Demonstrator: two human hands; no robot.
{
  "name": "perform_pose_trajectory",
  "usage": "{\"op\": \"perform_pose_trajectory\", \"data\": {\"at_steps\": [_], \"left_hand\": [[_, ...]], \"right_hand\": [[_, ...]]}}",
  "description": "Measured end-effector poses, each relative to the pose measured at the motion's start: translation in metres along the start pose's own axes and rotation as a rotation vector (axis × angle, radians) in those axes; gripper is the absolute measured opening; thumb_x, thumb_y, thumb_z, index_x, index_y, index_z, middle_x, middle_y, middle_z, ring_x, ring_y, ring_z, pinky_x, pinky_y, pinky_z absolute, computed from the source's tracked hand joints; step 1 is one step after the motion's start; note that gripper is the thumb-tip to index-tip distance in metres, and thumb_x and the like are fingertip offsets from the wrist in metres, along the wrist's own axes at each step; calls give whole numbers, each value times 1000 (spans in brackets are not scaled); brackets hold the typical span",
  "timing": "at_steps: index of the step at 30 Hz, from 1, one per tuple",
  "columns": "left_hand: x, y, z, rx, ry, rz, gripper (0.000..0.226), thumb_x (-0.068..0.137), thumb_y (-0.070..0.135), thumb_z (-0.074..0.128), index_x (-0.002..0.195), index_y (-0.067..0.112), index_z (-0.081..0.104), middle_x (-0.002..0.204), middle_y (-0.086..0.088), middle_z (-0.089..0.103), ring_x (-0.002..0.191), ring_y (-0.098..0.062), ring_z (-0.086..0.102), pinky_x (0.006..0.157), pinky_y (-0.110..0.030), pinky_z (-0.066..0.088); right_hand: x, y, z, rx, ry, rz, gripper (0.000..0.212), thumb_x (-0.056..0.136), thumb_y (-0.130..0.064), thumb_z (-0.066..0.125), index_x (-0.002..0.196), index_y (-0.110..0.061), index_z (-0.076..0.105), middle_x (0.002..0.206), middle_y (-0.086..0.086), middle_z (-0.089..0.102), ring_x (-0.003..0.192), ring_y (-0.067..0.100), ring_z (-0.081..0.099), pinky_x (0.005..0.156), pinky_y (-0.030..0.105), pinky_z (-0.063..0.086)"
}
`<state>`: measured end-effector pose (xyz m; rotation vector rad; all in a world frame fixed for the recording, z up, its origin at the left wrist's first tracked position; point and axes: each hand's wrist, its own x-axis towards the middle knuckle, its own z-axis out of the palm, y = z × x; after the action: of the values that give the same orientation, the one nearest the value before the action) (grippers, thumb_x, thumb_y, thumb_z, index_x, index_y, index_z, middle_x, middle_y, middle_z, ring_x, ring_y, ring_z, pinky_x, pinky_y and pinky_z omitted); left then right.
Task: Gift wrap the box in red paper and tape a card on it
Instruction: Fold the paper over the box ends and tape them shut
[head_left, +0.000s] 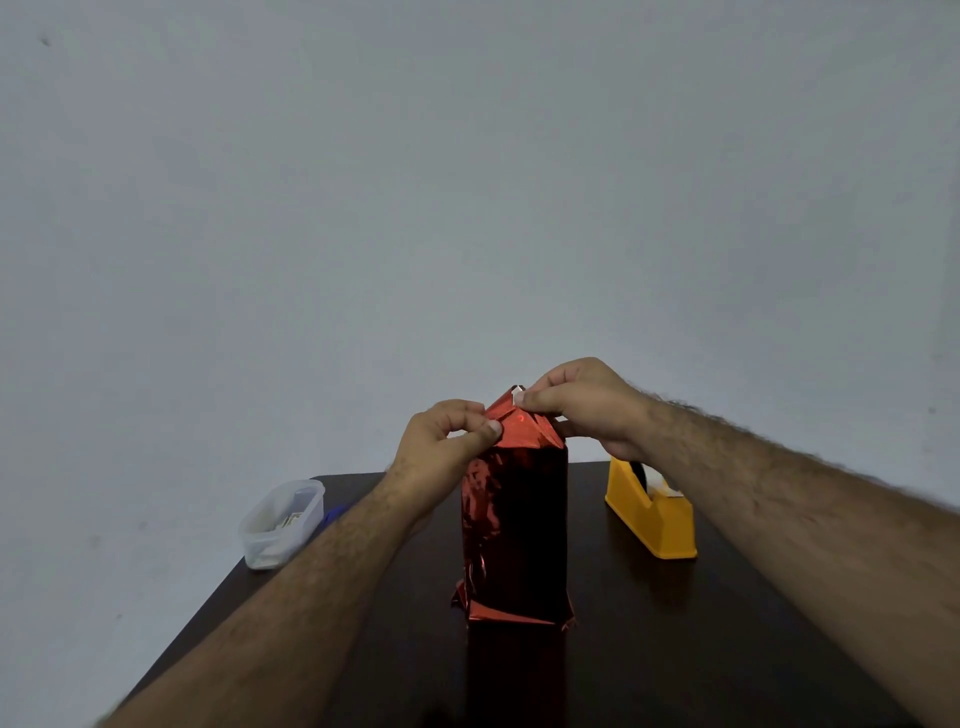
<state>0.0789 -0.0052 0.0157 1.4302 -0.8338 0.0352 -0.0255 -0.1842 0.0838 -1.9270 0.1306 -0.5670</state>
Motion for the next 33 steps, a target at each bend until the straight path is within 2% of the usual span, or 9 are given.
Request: {"op": "perform_pose_trajectory", "data": {"at_steps": [3,6,9,13,16,19,21,26,33], "left_hand": [[0,-1,1,-51,-39,-44,17,98,19,76,87,6,79,120,3,75,103,-15,71,92,-33,54],[-2,2,1,-105,-95,-71,20,103,20,70,100,1,78,100,-6,77,87,-13,69,80,-26,55],[-4,0,-1,-100,-98,-67,19,102,19,71,96,3,77,87,-5,73,80,-13,65,78,-26,53],[-3,-4,1,-100,-70,-76,18,104,18,68,96,5,77,86,-1,71,82,-12,63,81,-28,49],[-3,-1,5,-128,-28,-103,20,105,16,66,96,1,76,83,-2,70,78,-13,62,73,-24,51],[-3,-1,6,-120,6,-111,19,104,14,66,99,-2,75,84,-9,68,79,-21,59,70,-28,51],[-2,-1,6,-121,28,-97,11,102,10,67,105,7,77,91,-12,73,82,-21,64,72,-30,54],[2,2,5,-108,38,-77,40,96,-1,67,127,25,67,105,-9,76,87,-16,69,77,-34,56],[5,6,11,-88,9,-129,40,99,-3,53,129,21,63,103,-1,71,86,-11,67,68,-25,54]], "right_hand": [[1,2,0,12,-6,1,35,89,-19,86,101,11,73,87,13,75,80,21,71,85,43,64],[0,3,-1,5,-28,-9,34,92,-20,83,103,10,71,84,14,73,79,23,69,81,39,62],[-1,2,-1,-50,-8,-52,25,93,-22,83,101,0,74,94,21,78,79,25,72,83,44,64],[0,1,1,-148,29,-111,15,91,-23,84,103,-18,76,81,10,78,74,15,74,72,32,58],[3,0,3,-250,40,-162,8,93,-21,81,101,-20,79,65,-7,72,67,3,69,75,29,57],[4,1,4,-315,67,-193,3,92,-18,81,91,-20,83,82,-9,80,85,3,75,85,27,62],[5,6,4,-325,102,-191,4,90,-18,82,90,-22,84,90,-12,80,91,3,75,82,22,60],[7,24,7,-138,68,-75,2,90,-18,85,89,-18,84,103,-12,79,104,3,72,79,18,56],[9,24,11,-49,170,103,3,86,-8,84,85,-9,82,86,3,80,81,15,75,64,26,56]]}}
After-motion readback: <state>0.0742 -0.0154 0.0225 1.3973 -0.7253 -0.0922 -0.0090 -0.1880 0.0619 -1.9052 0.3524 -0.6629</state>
